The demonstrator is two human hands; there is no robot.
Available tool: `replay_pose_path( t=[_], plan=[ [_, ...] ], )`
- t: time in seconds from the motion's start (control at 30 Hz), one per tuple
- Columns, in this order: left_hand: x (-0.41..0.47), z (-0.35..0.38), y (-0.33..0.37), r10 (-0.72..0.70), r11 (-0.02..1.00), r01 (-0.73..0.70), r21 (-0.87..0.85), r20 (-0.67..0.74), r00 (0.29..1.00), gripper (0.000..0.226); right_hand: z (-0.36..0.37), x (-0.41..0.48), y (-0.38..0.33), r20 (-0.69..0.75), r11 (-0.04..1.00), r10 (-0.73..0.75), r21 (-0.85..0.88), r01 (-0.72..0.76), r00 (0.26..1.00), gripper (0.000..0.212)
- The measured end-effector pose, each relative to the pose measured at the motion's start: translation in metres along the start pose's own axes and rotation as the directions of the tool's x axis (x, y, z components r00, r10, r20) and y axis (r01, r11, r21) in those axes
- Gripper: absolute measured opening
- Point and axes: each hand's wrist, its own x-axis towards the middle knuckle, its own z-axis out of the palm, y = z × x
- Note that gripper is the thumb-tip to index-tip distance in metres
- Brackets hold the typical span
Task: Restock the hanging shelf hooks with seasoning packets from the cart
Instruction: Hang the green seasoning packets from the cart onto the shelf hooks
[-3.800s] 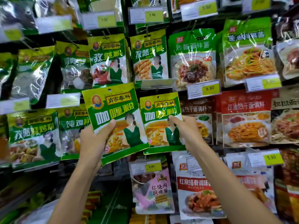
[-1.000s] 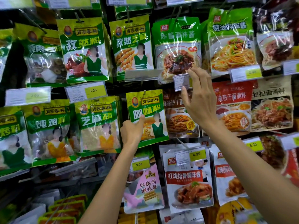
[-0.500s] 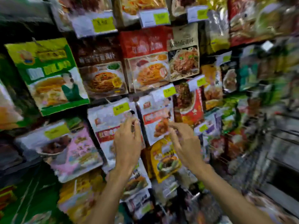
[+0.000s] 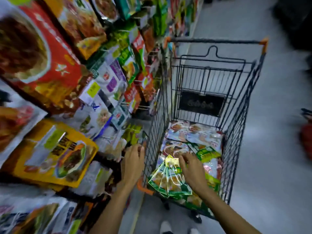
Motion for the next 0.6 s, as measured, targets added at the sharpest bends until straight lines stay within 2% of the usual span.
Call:
replay_pose_path(
  t=[0.07, 0.17, 0.3, 0.5, 0.6],
  plan=[
    [0.015, 0.029, -0.016, -0.042, 0.999, 0.04, 0.022, 0.072, 0.997, 0.028, 0.019, 0.003, 0.035, 0.008, 0.988, 0.148, -0.037, -0.148, 0.989, 0.023],
    [0.028, 0.066, -0.044, -0.101, 0.989, 0.081, 0.123, 0.161, 0.982, 0.045, 0.054, 0.006, 0.079, 0.017, 0.941, 0.333, -0.065, -0.332, 0.943, 0.025],
    [0.038, 0.104, -0.079, -0.193, 0.979, 0.166, 0.121, 0.258, 0.947, 0.064, 0.107, 0.012, 0.124, 0.1, 0.864, 0.503, -0.082, -0.497, 0.858, 0.024],
    [0.04, 0.128, -0.108, -0.076, 0.997, 0.066, 0.049, 0.265, 0.961, 0.052, 0.149, 0.021, 0.159, 0.184, 0.744, 0.667, -0.213, -0.633, 0.722, 0.069],
    [0.037, 0.13, -0.115, -0.085, 0.996, 0.087, 0.003, 0.256, 0.963, 0.056, 0.163, 0.026, 0.161, 0.115, 0.668, 0.732, -0.315, -0.674, 0.672, 0.086]
  ],
)
